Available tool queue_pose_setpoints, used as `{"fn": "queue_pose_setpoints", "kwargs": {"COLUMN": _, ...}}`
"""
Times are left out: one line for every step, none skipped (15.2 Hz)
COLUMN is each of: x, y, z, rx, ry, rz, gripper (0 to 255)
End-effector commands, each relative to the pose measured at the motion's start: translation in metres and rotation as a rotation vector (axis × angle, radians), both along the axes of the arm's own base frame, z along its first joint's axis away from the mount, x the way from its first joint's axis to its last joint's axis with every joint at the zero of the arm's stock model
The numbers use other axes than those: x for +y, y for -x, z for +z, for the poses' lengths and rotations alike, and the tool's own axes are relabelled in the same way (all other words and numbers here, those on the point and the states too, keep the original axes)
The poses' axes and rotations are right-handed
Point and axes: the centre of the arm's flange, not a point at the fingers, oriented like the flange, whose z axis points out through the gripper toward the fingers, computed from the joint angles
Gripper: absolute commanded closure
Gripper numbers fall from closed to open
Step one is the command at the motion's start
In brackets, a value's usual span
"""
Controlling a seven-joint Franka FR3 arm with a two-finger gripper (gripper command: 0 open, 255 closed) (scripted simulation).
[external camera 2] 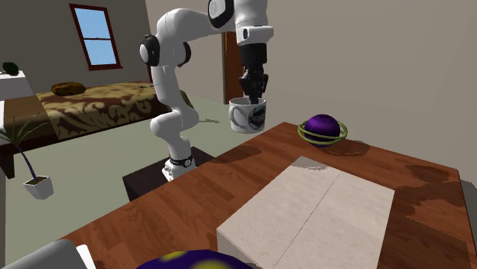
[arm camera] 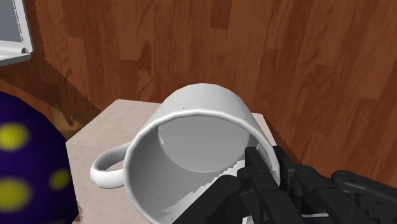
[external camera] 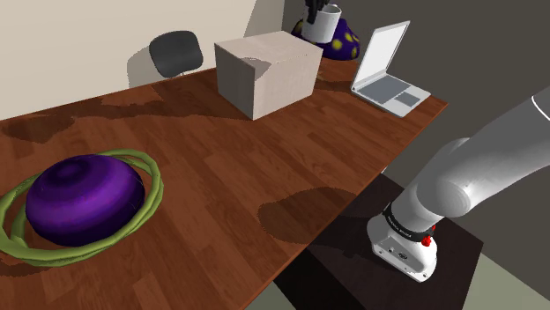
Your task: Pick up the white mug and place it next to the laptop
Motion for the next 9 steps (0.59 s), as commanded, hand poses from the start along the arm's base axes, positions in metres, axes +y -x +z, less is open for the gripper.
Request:
{"fn": "queue_pose_setpoints", "kwargs": {"x": 0.001, "y": 0.000, "z": 0.011, "rx": 0.000, "ry": 0.000, "rz": 0.000, "gripper": 255}}
{"fn": "queue_pose_setpoints", "kwargs": {"x": 0.001, "y": 0.000, "z": 0.017, "rx": 0.000, "ry": 0.000, "rz": 0.000, "gripper": 255}}
{"fn": "queue_pose_setpoints", "kwargs": {"x": 0.001, "y": 0.000, "z": 0.022, "rx": 0.000, "ry": 0.000, "rz": 0.000, "gripper": 255}}
{"fn": "queue_pose_setpoints", "kwargs": {"x": 0.001, "y": 0.000, "z": 0.027, "rx": 0.000, "ry": 0.000, "rz": 0.000, "gripper": 255}}
{"fn": "queue_pose_setpoints", "kwargs": {"x": 0.001, "y": 0.000, "z": 0.033, "rx": 0.000, "ry": 0.000, "rz": 0.000, "gripper": 255}}
{"fn": "queue_pose_setpoints", "kwargs": {"x": 0.001, "y": 0.000, "z": 0.038, "rx": 0.000, "ry": 0.000, "rz": 0.000, "gripper": 255}}
{"fn": "queue_pose_setpoints", "kwargs": {"x": 0.001, "y": 0.000, "z": 0.039, "rx": 0.000, "ry": 0.000, "rz": 0.000, "gripper": 255}}
{"fn": "queue_pose_setpoints", "kwargs": {"x": -0.011, "y": 0.005, "z": 0.039, "rx": 0.000, "ry": 0.000, "rz": 0.000, "gripper": 255}}
{"fn": "queue_pose_setpoints", "kwargs": {"x": -0.023, "y": 0.011, "z": 0.039, "rx": 0.000, "ry": 0.000, "rz": 0.000, "gripper": 255}}
